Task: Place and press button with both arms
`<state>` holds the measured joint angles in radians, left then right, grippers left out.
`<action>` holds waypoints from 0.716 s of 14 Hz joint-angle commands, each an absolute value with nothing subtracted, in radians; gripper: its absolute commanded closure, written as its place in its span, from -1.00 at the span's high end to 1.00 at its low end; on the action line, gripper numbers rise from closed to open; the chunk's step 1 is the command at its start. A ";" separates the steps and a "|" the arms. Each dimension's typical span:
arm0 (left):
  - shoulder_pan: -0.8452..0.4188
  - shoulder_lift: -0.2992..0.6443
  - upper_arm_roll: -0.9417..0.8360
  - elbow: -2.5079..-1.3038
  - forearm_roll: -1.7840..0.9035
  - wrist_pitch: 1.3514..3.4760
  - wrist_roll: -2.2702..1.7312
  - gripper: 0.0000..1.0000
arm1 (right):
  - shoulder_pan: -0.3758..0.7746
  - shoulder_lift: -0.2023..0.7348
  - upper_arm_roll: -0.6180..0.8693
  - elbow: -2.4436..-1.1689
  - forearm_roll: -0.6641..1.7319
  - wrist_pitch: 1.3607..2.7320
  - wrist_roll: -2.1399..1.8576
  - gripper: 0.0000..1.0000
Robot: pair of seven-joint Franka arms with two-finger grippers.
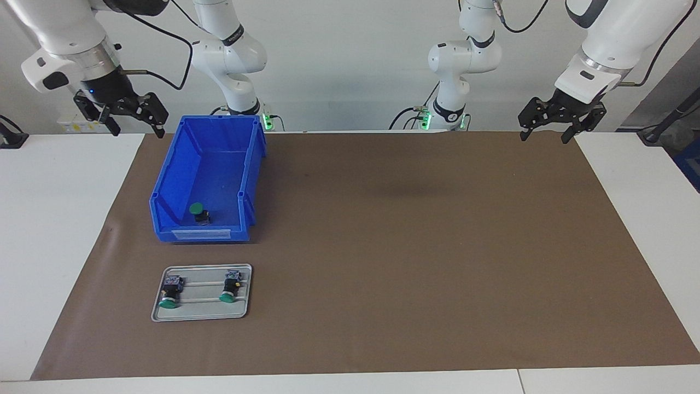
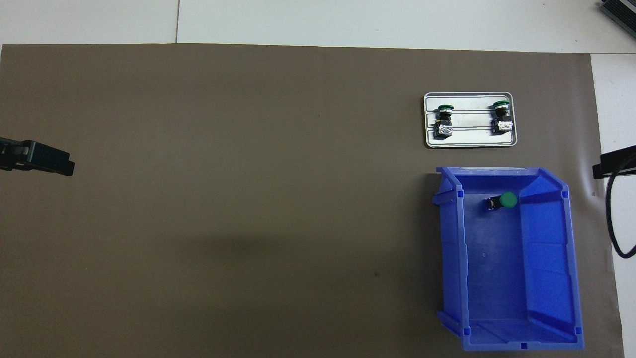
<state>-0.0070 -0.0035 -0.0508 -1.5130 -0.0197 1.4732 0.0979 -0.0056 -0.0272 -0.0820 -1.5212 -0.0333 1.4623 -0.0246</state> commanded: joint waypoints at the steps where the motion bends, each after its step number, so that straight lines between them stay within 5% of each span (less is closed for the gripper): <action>1: -0.008 -0.028 -0.055 -1.542 -0.008 1.482 0.098 1.00 | 0.057 -0.040 -0.136 -1.549 -0.031 1.471 -0.002 1.00; 10: 0.000 -0.029 -0.055 -1.536 -0.008 1.486 0.095 1.00 | 0.123 -0.064 -0.196 -1.626 -0.035 1.532 -0.002 1.00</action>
<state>-0.0070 -0.0040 -0.0514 -1.5129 -0.0197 1.4739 0.0978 0.1067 -0.0297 -0.1933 -1.5796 -0.0331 1.5061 -0.0175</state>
